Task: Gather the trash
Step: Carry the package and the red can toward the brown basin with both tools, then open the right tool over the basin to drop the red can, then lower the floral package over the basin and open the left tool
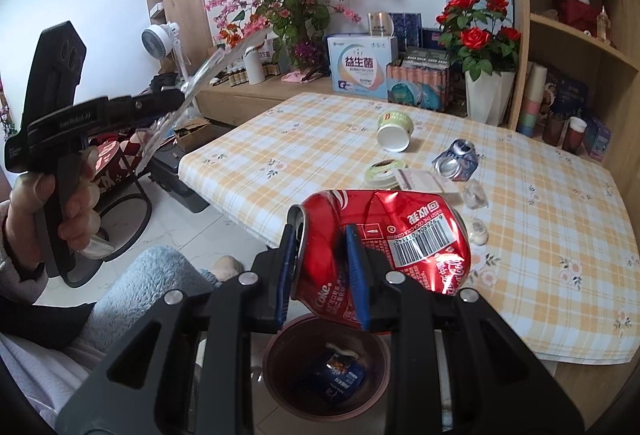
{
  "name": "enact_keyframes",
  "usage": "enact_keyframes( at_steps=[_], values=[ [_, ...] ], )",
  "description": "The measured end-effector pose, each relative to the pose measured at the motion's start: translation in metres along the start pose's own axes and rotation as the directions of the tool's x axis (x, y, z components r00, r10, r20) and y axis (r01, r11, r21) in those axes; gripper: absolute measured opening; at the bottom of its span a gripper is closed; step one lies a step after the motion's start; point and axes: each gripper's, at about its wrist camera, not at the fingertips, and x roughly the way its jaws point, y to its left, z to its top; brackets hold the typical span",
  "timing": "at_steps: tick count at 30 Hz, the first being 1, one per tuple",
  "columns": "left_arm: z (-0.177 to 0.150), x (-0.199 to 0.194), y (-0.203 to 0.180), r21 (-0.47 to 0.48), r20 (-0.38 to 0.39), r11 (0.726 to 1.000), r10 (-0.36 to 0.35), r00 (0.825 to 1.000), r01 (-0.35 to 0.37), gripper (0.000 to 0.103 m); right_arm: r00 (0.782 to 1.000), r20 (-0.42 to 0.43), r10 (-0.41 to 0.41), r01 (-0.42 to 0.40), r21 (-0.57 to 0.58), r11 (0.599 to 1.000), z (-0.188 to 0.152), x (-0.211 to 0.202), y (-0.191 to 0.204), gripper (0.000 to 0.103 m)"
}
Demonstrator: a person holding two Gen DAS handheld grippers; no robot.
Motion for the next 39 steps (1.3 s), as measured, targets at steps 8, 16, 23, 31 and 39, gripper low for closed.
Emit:
enact_keyframes(
  at_steps=[8,16,23,31,39],
  values=[
    [-0.006,0.012,0.006,-0.014,-0.030,1.000,-0.001,1.000,0.000,0.063,0.997,-0.074,0.035,-0.032,0.043,0.999,-0.014,0.027,-0.001,0.029],
    [-0.010,0.017,0.008,-0.022,-0.045,1.000,-0.005,0.999,0.004,0.063,0.995,-0.089,0.042,-0.037,0.059,0.998,-0.014,0.038,-0.002,0.036],
    [-0.011,0.019,0.006,-0.019,-0.051,1.000,-0.009,0.999,0.008,0.063,0.991,0.042,-0.125,0.122,0.083,0.989,-0.002,0.015,-0.017,0.095],
    [-0.019,0.022,-0.006,0.005,-0.077,0.999,-0.047,0.996,0.047,0.063,0.928,0.137,-0.346,0.323,0.163,0.932,0.012,-0.016,-0.047,0.097],
    [-0.030,0.028,-0.025,0.037,-0.121,0.995,-0.090,0.989,0.095,0.063,0.919,0.180,-0.350,0.312,0.211,0.927,0.008,-0.032,-0.068,0.097]
  ],
)
